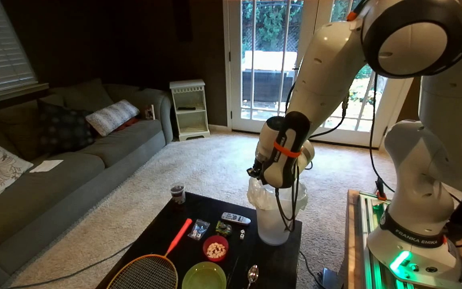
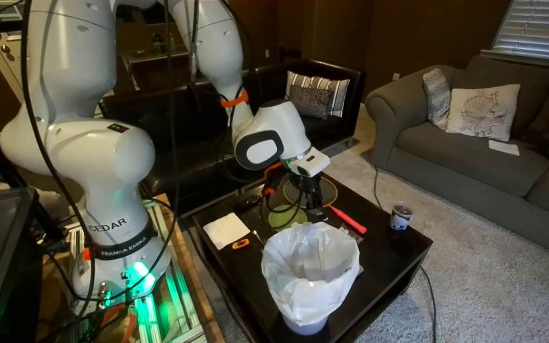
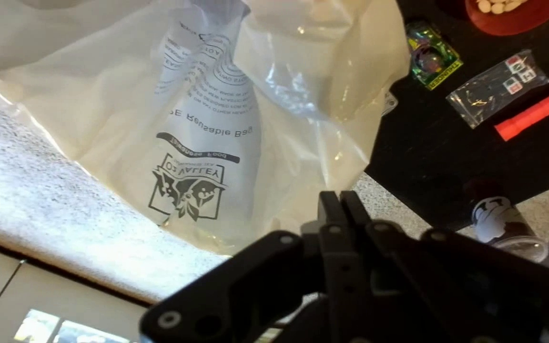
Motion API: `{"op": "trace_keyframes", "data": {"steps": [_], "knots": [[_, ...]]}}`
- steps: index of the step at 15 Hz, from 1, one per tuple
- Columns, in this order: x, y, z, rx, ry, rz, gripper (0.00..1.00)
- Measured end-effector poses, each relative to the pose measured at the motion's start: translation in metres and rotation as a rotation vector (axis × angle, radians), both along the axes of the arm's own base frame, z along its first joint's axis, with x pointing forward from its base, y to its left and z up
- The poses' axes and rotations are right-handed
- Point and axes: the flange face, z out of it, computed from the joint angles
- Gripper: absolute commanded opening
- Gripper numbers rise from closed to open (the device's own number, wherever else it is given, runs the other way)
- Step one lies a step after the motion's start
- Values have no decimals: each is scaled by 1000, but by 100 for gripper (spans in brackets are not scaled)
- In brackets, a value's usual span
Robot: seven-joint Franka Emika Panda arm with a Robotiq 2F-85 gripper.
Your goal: Put some popcorn in the bin
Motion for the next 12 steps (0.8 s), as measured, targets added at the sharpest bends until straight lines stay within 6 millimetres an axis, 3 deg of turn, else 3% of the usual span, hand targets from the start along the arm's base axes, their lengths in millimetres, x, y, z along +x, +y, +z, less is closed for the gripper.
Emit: {"op": "trace_keyframes", "data": {"steps": [12], "knots": [[-26, -25, -3, -18, 26, -310, 1]]}}
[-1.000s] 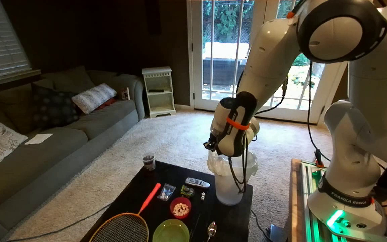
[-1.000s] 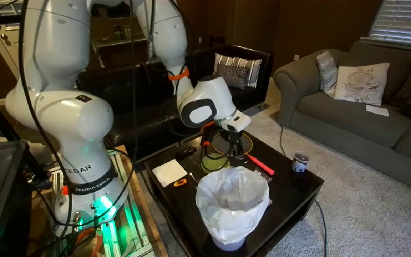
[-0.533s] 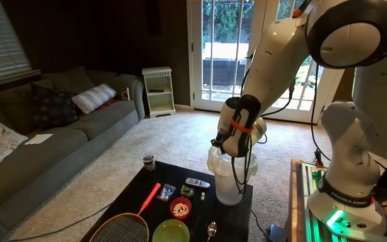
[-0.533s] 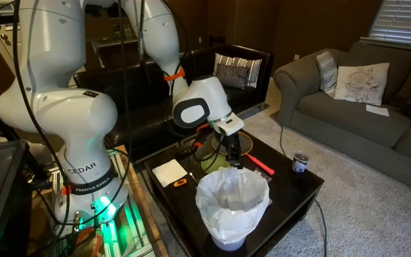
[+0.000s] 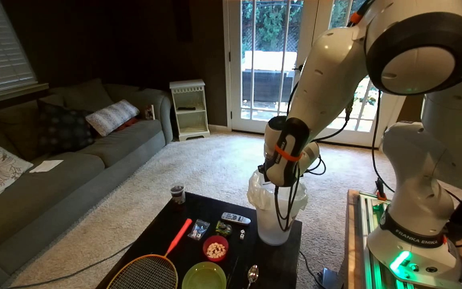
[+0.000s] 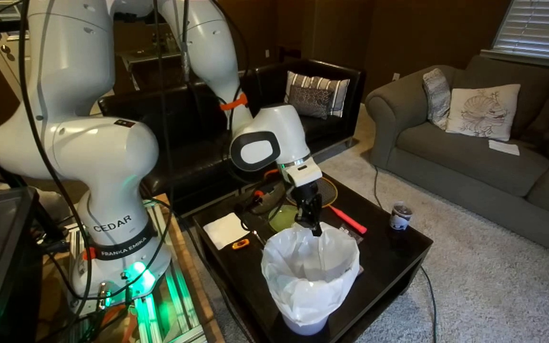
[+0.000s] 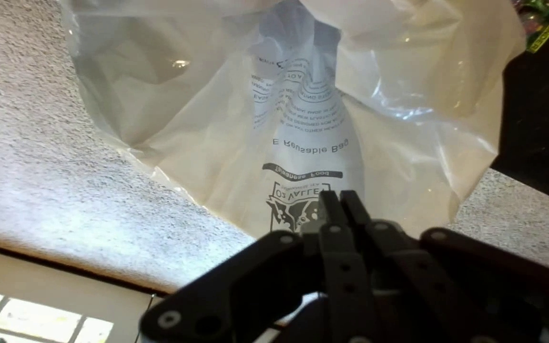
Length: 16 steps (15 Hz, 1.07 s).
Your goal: Put some popcorn in the bin
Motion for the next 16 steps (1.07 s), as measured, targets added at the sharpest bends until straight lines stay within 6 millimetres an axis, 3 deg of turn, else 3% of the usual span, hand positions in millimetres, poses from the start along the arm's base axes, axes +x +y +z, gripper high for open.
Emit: {"op": "trace_keyframes", "data": {"steps": [4, 5, 8, 16], "knots": [[-3, -5, -2, -15, 0, -75, 1], [-3, -6, -3, -16, 1, -88, 27], [-3, -6, -4, -15, -2, -113, 43], [-2, -5, -3, -12, -19, -143, 98]]}}
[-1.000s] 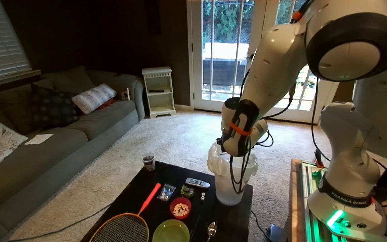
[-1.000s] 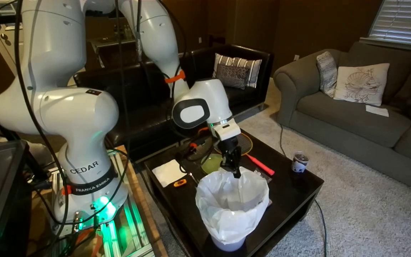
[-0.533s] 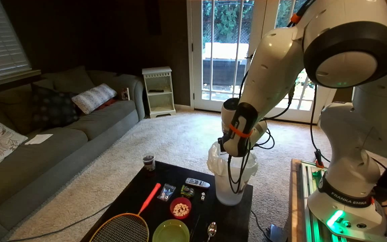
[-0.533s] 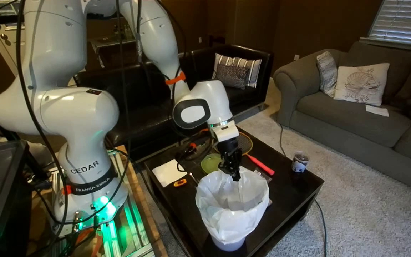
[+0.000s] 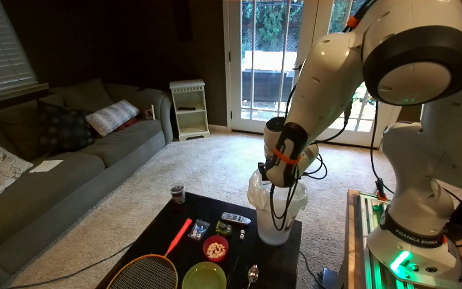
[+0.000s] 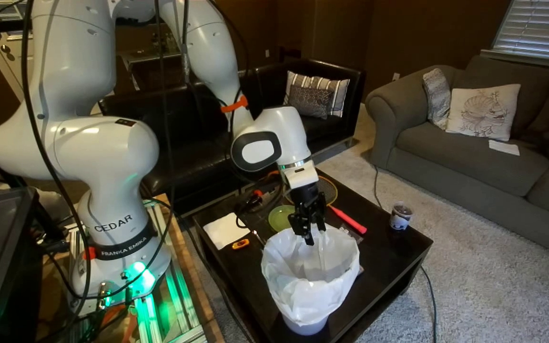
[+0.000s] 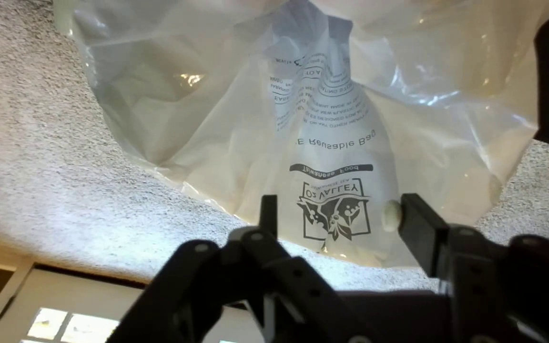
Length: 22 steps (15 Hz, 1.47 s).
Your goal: Put some popcorn in the bin
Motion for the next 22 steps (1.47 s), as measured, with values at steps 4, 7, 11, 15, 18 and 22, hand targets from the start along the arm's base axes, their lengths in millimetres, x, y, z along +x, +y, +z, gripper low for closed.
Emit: {"op": "trace_keyframes", "data": {"steps": [4, 7, 11, 15, 18, 22], "knots": [[0, 0, 0, -4, -2, -10, 94], [-1, -1, -1, -8, 0, -19, 64], [-2, -4, -3, -16, 7, -34, 37], [-3, -5, -3, -27, 14, -41, 8], [-3, -4, -4, -31, 18, -47, 8], [-2, -3, -3, -32, 16, -45, 40]]}}
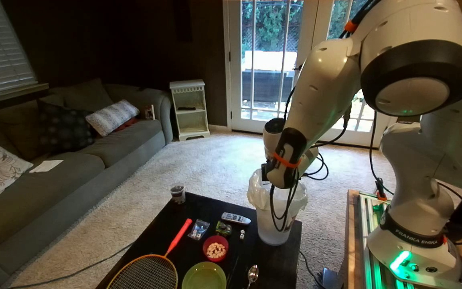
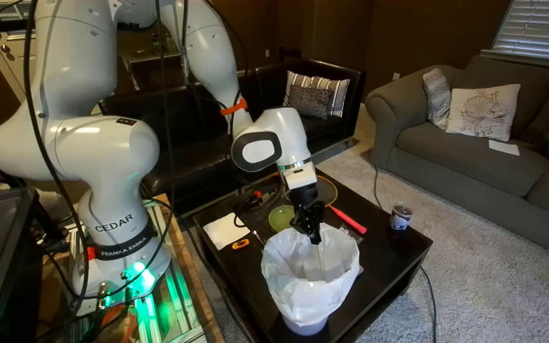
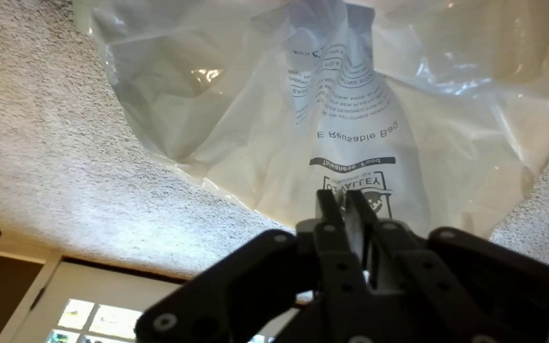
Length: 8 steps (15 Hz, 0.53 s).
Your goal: Put some popcorn in the bin
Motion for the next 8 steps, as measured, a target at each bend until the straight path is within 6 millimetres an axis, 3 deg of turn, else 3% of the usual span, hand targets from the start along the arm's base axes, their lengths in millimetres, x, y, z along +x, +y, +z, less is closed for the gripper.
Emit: {"op": "trace_keyframes", "data": {"steps": [8], "knots": [[2, 3, 2, -2, -3, 9, 97]]}}
